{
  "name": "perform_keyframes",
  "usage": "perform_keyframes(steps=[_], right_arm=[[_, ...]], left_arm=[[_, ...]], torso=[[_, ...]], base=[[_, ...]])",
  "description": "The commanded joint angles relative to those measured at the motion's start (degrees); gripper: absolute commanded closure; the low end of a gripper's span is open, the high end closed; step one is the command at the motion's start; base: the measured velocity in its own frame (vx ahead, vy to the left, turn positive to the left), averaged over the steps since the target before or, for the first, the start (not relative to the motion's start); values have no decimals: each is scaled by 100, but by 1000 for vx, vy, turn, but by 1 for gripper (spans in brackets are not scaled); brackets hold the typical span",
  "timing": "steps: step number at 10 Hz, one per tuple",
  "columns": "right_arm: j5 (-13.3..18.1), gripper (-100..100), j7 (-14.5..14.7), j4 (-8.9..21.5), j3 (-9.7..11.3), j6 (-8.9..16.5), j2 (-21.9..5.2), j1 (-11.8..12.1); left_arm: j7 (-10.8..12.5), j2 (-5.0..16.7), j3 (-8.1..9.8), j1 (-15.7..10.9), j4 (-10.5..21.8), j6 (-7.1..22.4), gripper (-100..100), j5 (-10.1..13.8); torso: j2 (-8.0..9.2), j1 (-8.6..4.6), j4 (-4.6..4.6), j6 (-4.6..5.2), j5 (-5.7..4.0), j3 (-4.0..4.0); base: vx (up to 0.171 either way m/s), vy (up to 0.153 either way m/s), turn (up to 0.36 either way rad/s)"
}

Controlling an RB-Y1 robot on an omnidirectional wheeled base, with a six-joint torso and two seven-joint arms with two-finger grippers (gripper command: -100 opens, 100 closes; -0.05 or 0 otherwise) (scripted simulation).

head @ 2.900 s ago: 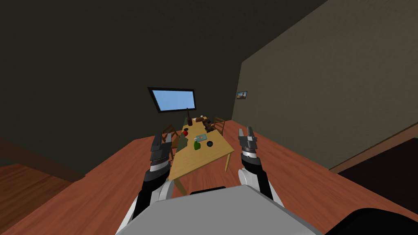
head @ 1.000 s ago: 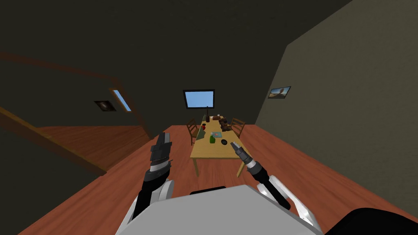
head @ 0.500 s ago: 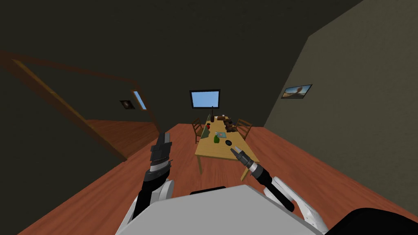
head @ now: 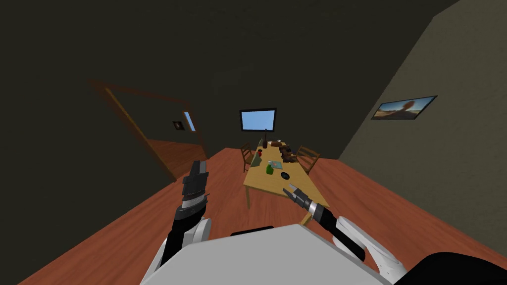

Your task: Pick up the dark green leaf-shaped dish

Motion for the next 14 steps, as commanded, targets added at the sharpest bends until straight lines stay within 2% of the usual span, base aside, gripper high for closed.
perform_keyframes(steps=[1, 2, 3, 4, 5, 7, 8, 9, 10, 11, 12, 13, 14], right_arm=[[286, -100, 113, 286, 14, 48, -189, 8], [340, -100, 113, 332, 14, 48, -189, 8], [575, -100, 204, 592, 27, 85, -350, -14], [605, -100, 204, 650, 27, 85, -350, -14], [841, -100, 291, 805, 41, 132, -503, -41], [866, -100, 291, 975, 41, 132, -503, -41], [1123, -100, 375, 1169, 56, 189, -648, -73], [1123, -100, 375, 1225, 56, 189, -648, -73], [1371, -100, 456, 1480, 72, 254, -785, -110], [1374, -100, 456, 1641, 72, 254, -785, -110], [1618, -100, 532, 1848, 88, 328, -913, -153], [1618, -100, 532, 1979, 88, 328, -913, -153], [1854, -100, 604, 2289, 102, 410, -1030, -199]], left_arm=[[0, 0, 0, 0, 0, 0, 0, 0], [0, 0, -1, -1, 0, 0, 0, 0], [0, 0, 0, 0, 0, 0, 0, 0], [0, 0, -1, -1, 0, 0, 0, 0], [0, 0, 0, 0, 0, 0, 0, 0], [0, 0, 0, 0, 0, 0, 0, 0], [0, 0, 0, 1, 0, 0, 0, 0], [0, 0, 0, -1, 0, 0, 0, 0], [0, 0, 0, 1, 0, 0, 0, 0], [0, 0, 0, 0, 0, 0, 0, 0], [0, 0, 0, 1, 0, 0, 0, 0], [0, 0, 0, 0, 0, 0, 0, 0], [0, 0, 1, 1, 0, 0, 0, 0]], torso=[[0, 0, 0, 0, 0, 0], [-2, 1, 0, -6, 0, -1], [-2, 0, 0, 0, 0, -1], [-4, 2, 0, -7, 1, -2], [-4, -1, -1, 1, 0, -2], [-6, -1, -1, 0, 0, -4], [-4, -3, -1, 2, -1, -2], [-7, -1, -1, -6, 0, -3], [-8, -4, -2, 1, -1, -4], [-11, -2, -2, -4, -1, -6], [-10, -3, -2, 1, 0, -6], [-12, -3, -2, -4, 0, -7], [-11, -5, -2, 2, -1, -7]], base=[[-6, 18, 258], [-4, 12, 150], [-2, 22, 327], [3, 11, 160], [6, 21, 255], [3, 5, 74], [7, 14, 334], [10, 4, 154], [17, 12, 225], [18, 7, 159], [22, 10, 295], [20, 0, 149], [22, 2, 304]])
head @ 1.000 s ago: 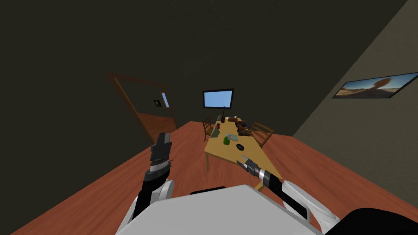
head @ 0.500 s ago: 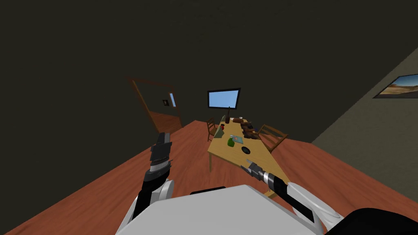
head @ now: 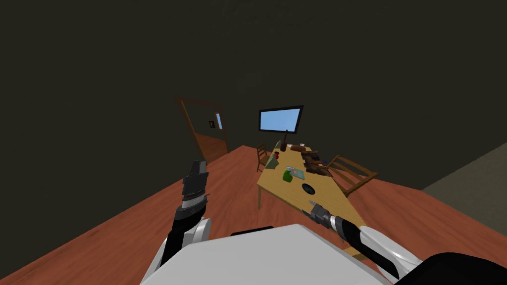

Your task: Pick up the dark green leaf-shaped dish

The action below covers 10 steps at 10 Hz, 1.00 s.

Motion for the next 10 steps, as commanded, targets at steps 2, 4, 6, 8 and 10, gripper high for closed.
perform_keyframes(steps=[2, 4, 6, 8, 10], right_arm=[[365, -100, 51, 310, 41, 221, -190, -19], [585, -100, 115, 591, 55, 315, -287, -72], [585, -100, 115, 728, 55, 315, -287, -72], [965, -100, 230, 1271, 83, 510, -446, -180], [995, -100, 230, 1366, 83, 510, -446, -180]], left_arm=[[0, 0, 0, 1, 0, 0, 0, 0], [0, 0, 1, 1, 0, 0, 0, 0], [0, 0, 1, 1, 0, 0, 0, 0], [0, 0, 0, 0, 0, 0, 0, 0], [0, 0, 1, 2, 0, 0, 0, 0]], torso=[[-4, 0, -1, 2, 1, -2], [2, 0, 0, 9, -1, 1], [1, -1, 0, 9, 0, 0], [2, 0, 1, 2, 0, 1], [-6, -3, -2, 9, 0, -4]], base=[[34, -5, 234], [21, 1, 143], [16, -9, 50], [29, -6, 328], [31, -14, 37]])
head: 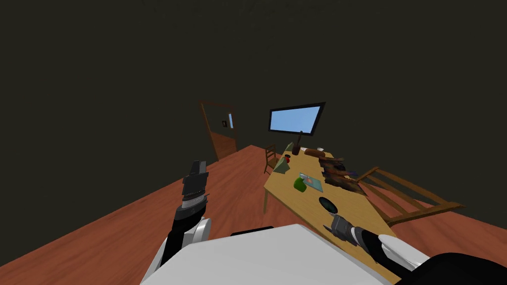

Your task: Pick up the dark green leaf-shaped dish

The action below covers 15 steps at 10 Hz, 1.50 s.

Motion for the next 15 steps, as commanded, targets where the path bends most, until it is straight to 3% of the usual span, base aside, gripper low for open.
perform_keyframes(steps=[1, 15], right_arm=[[209, -100, 68, 286, 34, 83, -55, -117], [1273, -100, 321, 2249, 250, 688, -151, -438]], left_arm=[[0, 0, 0, 0, 0, 0, 0, 0], [0, 0, 0, 0, 0, 0, 0, 0]], torso=[[0, 0, 0, 0, 0, 0], [-1, -2, 0, -2, -1, -1]], base=[[20, -4, 176], [27, -21, 143]])
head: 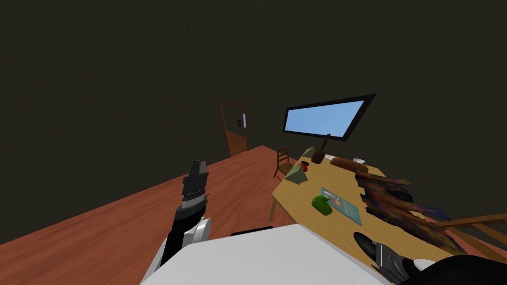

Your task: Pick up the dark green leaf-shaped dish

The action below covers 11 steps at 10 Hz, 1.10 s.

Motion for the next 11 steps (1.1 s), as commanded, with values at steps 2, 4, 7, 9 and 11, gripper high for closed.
perform_keyframes(steps=[2, 4, 7, 9, 11], right_arm=[[206, -100, -95, 132, 130, 165, 35, 69], [170, -100, 61, 260, 79, 107, 62, -9], [136, -100, 111, 327, 192, 396, 342, -79], [146, 100, 80, 295, 173, 352, 290, -53], [146, 100, 76, 294, 175, 343, 291, -50]], left_arm=[[0, 0, 0, 0, 0, 0, 0, 0], [0, 0, 0, 1, 0, 0, 0, 0], [0, 0, 0, 0, 0, 0, 0, 0], [0, 0, 1, 1, 0, 0, 0, 0], [0, 0, 0, 0, 0, 0, 0, 0]], torso=[[-3, -4, -1, 0, -1, -2], [4, 4, 0, 5, 1, 2], [9, -8, 2, 3, -2, 5], [5, -11, 1, 4, -3, 3], [9, 6, 3, 2, 3, 6]], base=[[33, -36, 143], [7, -7, -10], [8, -56, 42], [6, -29, 8], [0, 0, 0]])
